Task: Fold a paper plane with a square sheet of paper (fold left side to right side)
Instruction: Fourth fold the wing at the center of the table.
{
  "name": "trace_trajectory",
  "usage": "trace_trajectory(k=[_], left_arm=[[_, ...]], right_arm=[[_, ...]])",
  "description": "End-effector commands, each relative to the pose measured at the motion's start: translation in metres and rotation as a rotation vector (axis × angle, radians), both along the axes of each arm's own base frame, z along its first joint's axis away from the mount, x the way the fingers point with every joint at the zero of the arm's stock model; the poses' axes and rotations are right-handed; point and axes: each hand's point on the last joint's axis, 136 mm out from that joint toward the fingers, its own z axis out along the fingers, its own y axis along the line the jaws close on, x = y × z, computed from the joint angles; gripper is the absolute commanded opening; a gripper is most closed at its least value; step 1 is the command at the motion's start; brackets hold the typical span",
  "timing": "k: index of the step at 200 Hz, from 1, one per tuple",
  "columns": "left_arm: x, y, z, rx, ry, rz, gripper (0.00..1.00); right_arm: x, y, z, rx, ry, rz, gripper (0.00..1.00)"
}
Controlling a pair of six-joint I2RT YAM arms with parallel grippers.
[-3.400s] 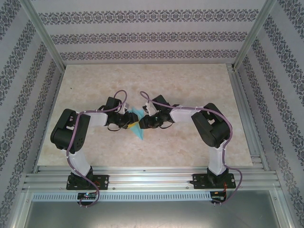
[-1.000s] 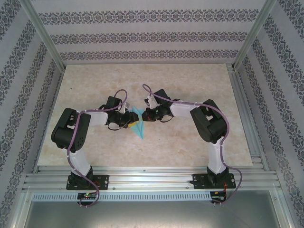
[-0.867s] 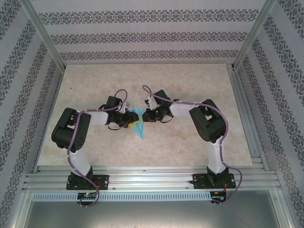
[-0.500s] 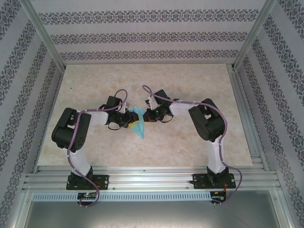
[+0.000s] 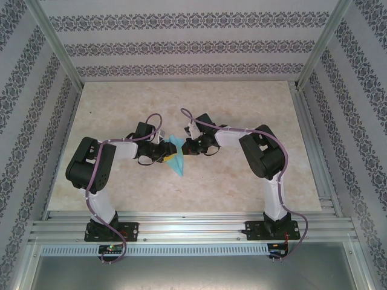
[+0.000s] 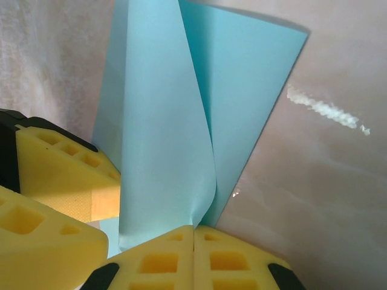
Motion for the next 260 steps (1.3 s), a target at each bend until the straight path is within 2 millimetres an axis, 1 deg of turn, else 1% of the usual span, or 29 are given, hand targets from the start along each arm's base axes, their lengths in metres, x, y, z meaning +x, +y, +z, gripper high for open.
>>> trace_trajectory(k=[1, 56, 73, 84, 107, 125, 141, 165, 177, 208, 260], left_arm=[[-0.014, 0.019, -0.033, 0.145, 0.059, 0.020, 0.40], [0.000, 0.015, 0.027, 0.131, -0.061, -0.001, 0.44], [0.002, 0.014, 0.037, 0.116, -0.080, 0.001, 0.44], [0.002, 0.010, 0.041, 0.094, -0.085, -0.004, 0.41], [0.001, -0.003, 0.041, 0.013, -0.079, -0.022, 0.30], [0.001, -0.018, 0.042, -0.042, -0.080, -0.045, 0.23], [0.002, -0.030, 0.042, -0.075, -0.081, -0.060, 0.20], [0.002, -0.040, 0.035, -0.076, -0.067, -0.072, 0.17], [0.001, -0.041, 0.030, -0.066, -0.058, -0.073, 0.17], [-0.002, -0.035, 0.015, -0.013, -0.036, -0.065, 0.16], [-0.005, -0.032, 0.001, 0.021, -0.011, -0.068, 0.16]], right_arm=[[-0.005, -0.007, -0.022, -0.082, 0.019, 0.017, 0.00], [-0.014, -0.010, -0.036, -0.132, 0.043, 0.036, 0.00], [-0.014, -0.010, -0.036, -0.133, 0.041, 0.038, 0.00], [-0.014, -0.010, -0.035, -0.135, 0.040, 0.037, 0.00], [-0.014, -0.009, -0.035, -0.133, 0.039, 0.038, 0.01], [-0.014, -0.008, -0.034, -0.133, 0.038, 0.042, 0.01], [-0.014, -0.008, -0.033, -0.132, 0.036, 0.043, 0.00], [-0.015, -0.009, -0.034, -0.136, 0.039, 0.044, 0.01], [-0.015, -0.009, -0.035, -0.137, 0.038, 0.047, 0.00], [-0.014, -0.009, -0.035, -0.144, 0.038, 0.048, 0.00], [-0.014, -0.009, -0.036, -0.148, 0.038, 0.050, 0.01]])
